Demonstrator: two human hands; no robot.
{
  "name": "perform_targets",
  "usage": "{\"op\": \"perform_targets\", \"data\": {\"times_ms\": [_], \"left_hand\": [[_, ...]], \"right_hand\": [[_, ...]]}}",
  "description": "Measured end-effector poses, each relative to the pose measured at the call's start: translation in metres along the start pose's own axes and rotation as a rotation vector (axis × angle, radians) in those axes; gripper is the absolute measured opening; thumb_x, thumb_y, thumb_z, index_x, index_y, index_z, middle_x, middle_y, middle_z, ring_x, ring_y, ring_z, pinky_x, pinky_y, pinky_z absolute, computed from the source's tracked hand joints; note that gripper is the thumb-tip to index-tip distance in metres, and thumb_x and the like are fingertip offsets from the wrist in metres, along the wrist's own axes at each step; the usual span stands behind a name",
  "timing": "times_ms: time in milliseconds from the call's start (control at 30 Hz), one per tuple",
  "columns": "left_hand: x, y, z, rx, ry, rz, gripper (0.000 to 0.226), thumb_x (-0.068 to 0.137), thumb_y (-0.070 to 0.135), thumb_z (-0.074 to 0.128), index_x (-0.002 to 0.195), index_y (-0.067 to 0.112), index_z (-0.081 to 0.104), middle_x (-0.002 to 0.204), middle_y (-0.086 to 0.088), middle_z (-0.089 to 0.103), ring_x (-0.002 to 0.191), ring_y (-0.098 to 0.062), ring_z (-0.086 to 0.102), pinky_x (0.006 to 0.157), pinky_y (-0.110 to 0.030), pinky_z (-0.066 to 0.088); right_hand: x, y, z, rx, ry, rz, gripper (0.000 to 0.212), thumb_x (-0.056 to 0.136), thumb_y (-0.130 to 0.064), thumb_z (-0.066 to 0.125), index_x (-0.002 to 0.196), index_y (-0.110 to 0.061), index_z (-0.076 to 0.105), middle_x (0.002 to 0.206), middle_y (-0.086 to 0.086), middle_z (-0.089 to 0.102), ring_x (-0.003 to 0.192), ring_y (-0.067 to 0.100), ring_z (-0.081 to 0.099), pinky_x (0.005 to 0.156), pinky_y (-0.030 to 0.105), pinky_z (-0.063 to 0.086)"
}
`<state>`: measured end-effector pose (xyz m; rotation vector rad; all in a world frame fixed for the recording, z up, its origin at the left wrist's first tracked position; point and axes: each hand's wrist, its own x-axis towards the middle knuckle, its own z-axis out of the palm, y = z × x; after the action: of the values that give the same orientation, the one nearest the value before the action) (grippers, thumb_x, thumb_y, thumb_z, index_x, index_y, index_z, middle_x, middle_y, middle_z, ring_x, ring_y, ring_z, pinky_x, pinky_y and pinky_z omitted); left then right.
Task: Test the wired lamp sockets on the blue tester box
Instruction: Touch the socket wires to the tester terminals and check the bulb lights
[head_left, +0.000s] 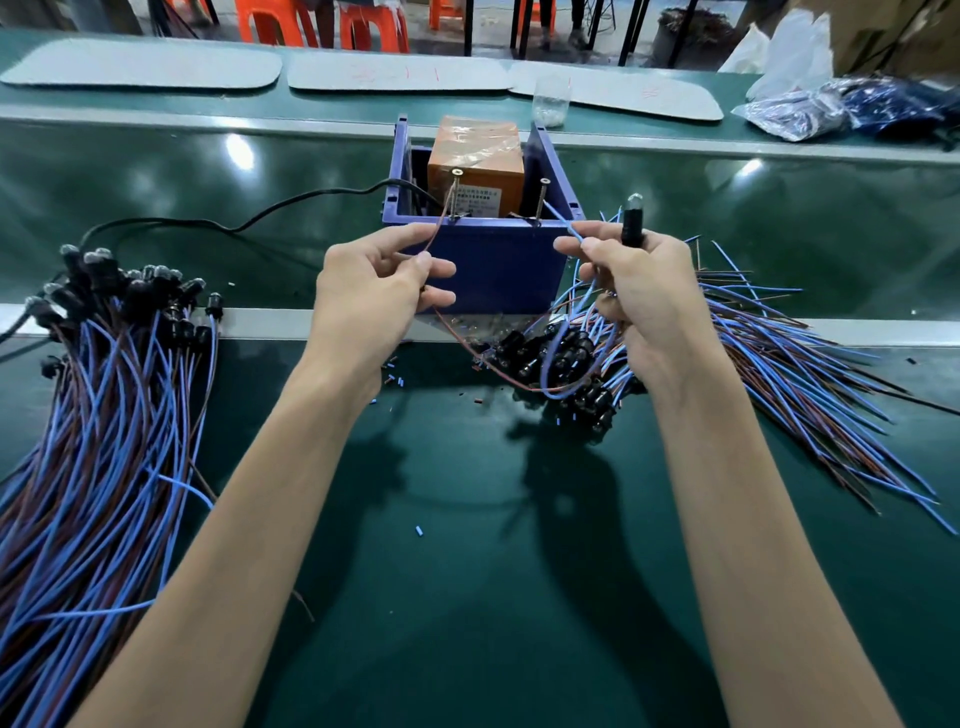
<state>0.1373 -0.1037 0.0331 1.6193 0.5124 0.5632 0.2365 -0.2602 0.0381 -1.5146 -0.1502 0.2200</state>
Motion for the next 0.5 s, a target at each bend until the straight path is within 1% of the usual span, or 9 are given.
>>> {"op": "perform_targets", "data": {"times_ms": [200, 333, 500], "left_hand": [[0.0011, 0.0009, -0.0028, 0.001, 0.011, -0.006, 0.026, 0.096, 0.001, 0.05, 0.113, 0.012, 0.065, 0.076, 0.004, 0.07, 0.052, -0.002, 0.064, 0.063, -0.013, 0.052], [0.0008, 0.0009, -0.0028, 0.006, 0.007, -0.003, 0.026, 0.095, 0.001, 0.05, 0.111, 0.014, 0.066, 0.075, 0.006, 0.069, 0.052, -0.002, 0.063, 0.063, -0.012, 0.051], [0.0006, -0.0002, -0.0024, 0.023, 0.012, -0.007, 0.027, 0.094, 0.0, 0.05, 0.107, 0.016, 0.067, 0.075, 0.006, 0.07, 0.053, -0.001, 0.064, 0.056, -0.009, 0.045]], "right_hand": [[0.0002, -0.0001, 0.0001, -0.012, -0.011, -0.006, 0.024, 0.093, -0.002, 0.049, 0.087, -0.017, 0.067, 0.083, -0.002, 0.074, 0.056, 0.002, 0.048, 0.037, 0.012, 0.027], [0.0002, -0.0008, -0.0007, -0.019, -0.009, -0.011, 0.025, 0.093, -0.001, 0.049, 0.087, -0.016, 0.067, 0.081, -0.003, 0.074, 0.054, 0.002, 0.046, 0.036, 0.011, 0.026], [0.0003, -0.0007, -0.0007, -0.022, -0.001, -0.01, 0.024, 0.092, 0.0, 0.049, 0.086, -0.015, 0.066, 0.078, -0.003, 0.073, 0.054, 0.002, 0.044, 0.036, 0.011, 0.025]]}}
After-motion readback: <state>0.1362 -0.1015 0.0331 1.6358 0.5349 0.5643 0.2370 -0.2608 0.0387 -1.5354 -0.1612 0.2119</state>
